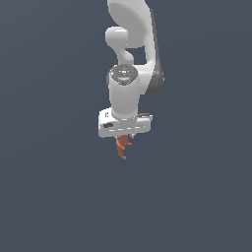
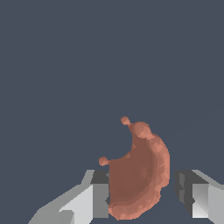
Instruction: Pick up the object and move it to a goal position.
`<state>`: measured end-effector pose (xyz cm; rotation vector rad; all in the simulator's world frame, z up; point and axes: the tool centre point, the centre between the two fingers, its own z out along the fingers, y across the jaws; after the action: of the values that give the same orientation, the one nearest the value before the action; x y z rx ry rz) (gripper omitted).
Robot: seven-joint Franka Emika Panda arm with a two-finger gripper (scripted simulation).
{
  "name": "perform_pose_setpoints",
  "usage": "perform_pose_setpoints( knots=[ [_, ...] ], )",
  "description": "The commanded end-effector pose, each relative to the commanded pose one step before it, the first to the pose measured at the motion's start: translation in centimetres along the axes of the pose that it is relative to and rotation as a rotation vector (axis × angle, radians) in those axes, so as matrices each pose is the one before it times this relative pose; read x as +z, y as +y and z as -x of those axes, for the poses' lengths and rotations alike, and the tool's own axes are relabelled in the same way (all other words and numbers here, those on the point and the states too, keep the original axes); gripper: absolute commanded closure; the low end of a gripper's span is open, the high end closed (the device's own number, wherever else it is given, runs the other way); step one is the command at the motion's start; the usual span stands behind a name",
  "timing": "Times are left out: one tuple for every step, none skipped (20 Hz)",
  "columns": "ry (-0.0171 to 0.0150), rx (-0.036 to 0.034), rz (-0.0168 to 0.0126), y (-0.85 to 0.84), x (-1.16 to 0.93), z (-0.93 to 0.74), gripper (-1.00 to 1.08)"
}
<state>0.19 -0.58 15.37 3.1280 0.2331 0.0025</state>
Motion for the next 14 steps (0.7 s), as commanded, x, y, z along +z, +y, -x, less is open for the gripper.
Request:
perform_pose_setpoints(
  knots=[
    [0.00467,-0.04538,0.00073,0.267,0.287,-0.101,-0.2],
    [0.00223,-0.02102,0.00036,0.119,0.129,-0.042,-0.2],
    [0.00237,-0.02229,0.00041,0.127,0.137,-0.041,-0.2],
    [0.00251,-0.02356,0.00046,0.135,0.145,-0.04,-0.2],
    [0.00264,-0.02475,0.00052,0.142,0.152,-0.038,-0.2],
    [0.00268,-0.02502,0.00056,0.143,0.153,-0.034,-0.2],
    [0.00269,-0.02501,0.0006,0.144,0.153,-0.029,-0.2],
    [0.0027,-0.02502,0.00063,0.143,0.152,-0.025,-0.2],
    [0.00268,-0.02478,0.00067,0.142,0.15,-0.02,-0.2],
    [0.00257,-0.02361,0.00067,0.135,0.143,-0.015,-0.2],
    [0.00243,-0.02233,0.00067,0.127,0.135,-0.01,-0.2],
    [0.0023,-0.02105,0.00066,0.119,0.127,-0.006,-0.2],
    [0.00217,-0.01977,0.00065,0.112,0.119,-0.003,-0.2],
    [0.00203,-0.0185,0.00063,0.103,0.111,-0.001,-0.2]
  ],
)
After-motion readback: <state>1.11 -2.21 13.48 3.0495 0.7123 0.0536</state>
